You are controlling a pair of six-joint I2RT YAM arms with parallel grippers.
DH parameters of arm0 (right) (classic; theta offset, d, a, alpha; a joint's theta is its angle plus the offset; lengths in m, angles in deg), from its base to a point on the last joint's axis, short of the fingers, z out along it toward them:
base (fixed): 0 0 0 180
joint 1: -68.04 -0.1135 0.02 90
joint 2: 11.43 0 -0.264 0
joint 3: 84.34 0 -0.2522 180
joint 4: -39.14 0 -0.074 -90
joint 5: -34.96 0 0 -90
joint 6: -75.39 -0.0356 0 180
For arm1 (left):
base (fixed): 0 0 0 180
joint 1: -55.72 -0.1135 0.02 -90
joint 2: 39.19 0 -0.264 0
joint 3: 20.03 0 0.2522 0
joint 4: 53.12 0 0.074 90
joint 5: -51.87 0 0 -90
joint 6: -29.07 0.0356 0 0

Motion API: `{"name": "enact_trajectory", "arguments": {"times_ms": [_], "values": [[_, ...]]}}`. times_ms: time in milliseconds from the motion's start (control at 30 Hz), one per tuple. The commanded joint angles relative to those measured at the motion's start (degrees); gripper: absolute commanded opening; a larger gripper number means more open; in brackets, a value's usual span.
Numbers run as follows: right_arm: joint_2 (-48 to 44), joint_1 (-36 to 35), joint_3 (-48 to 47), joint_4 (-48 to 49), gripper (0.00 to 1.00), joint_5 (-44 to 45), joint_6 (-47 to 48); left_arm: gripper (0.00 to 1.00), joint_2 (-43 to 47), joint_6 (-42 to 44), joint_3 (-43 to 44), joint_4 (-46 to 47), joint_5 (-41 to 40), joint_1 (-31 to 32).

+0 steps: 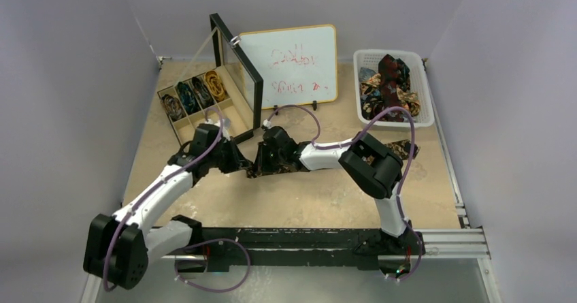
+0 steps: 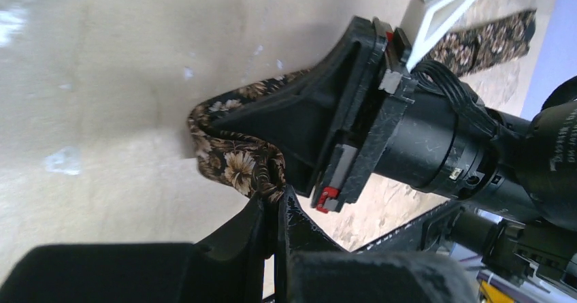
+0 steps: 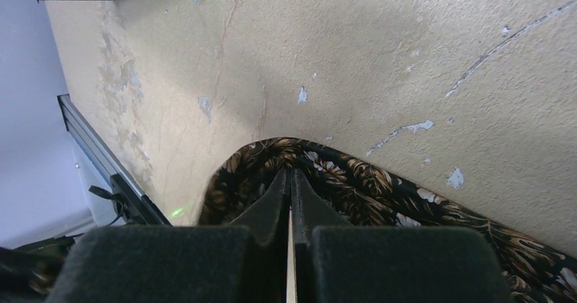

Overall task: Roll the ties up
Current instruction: Roll the tie at the center of the board.

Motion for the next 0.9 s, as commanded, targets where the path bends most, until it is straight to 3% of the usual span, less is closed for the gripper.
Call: {"name": "enact_trajectory", "arguments": {"times_ms": [0,267,567,867], "values": [[-0.88,0.76,1.13,-0.18,0.0,-1.6,-0.5,0.0,-5.75,-0.11,3.86,3.46,0.56,4.64],[-13.45,7.42,7.16,-0.73,0.0,-2.84,2.1,0.0,-8.15,-0.83,4.36,5.47,0.21,5.02],[-26.9,14.08,18.08,-3.85,0.0,7.09,2.93,0.0,-15.2,-2.27,6.73,10.14,2.45,8.01],[-31.52,14.69,21.33,-5.2,0.08,7.81,5.0,0.0,-24.76,-5.2,10.28,11.95,0.19,12.49]]}}
